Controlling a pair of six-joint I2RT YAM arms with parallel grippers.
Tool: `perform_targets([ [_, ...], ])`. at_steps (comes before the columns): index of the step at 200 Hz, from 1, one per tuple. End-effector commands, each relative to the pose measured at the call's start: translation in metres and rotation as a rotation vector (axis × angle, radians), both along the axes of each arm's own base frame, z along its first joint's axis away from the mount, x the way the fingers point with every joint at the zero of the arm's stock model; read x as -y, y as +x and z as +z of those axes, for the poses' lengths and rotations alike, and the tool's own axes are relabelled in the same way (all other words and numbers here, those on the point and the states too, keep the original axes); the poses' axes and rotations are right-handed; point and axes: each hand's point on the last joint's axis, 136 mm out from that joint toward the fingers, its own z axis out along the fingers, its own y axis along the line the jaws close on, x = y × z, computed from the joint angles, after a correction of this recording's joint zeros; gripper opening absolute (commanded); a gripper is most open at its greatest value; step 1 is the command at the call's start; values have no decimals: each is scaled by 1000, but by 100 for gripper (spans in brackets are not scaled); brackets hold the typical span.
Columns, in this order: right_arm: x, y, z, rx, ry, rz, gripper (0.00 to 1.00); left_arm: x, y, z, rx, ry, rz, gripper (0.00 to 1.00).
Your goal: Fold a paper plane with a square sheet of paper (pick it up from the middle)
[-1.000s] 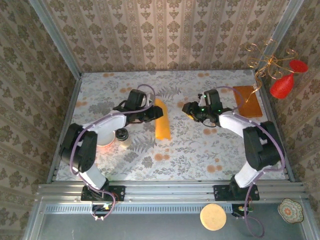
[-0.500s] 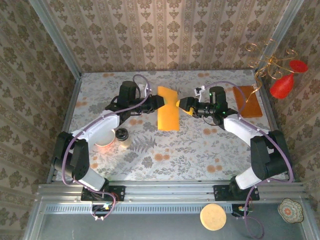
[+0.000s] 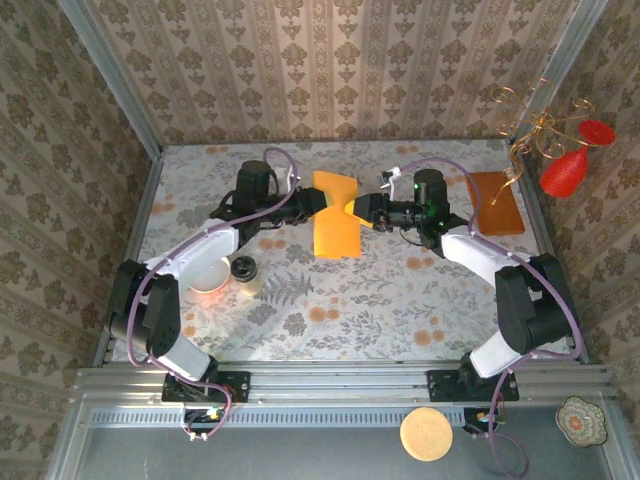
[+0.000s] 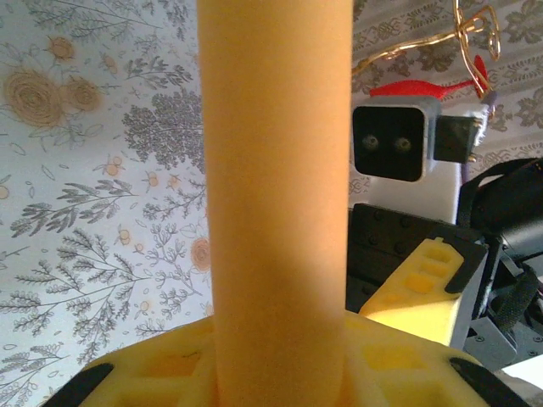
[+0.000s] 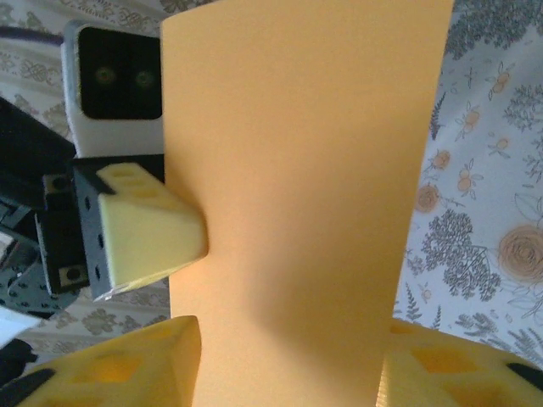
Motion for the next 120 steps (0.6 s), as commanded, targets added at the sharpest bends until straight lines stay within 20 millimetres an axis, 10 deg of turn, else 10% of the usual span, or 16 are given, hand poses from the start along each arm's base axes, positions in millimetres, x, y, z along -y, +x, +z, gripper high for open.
perform_targets([
  [1, 2, -6, 15, 24, 20, 18, 44, -2, 5, -5, -8, -2, 11, 32],
  [64, 11, -3, 6, -20, -50, -45, 10, -3, 7, -13, -25, 14, 24, 33],
  [120, 58, -5, -3, -97, -201, -182, 0, -50, 22, -54, -73, 198, 201, 66],
])
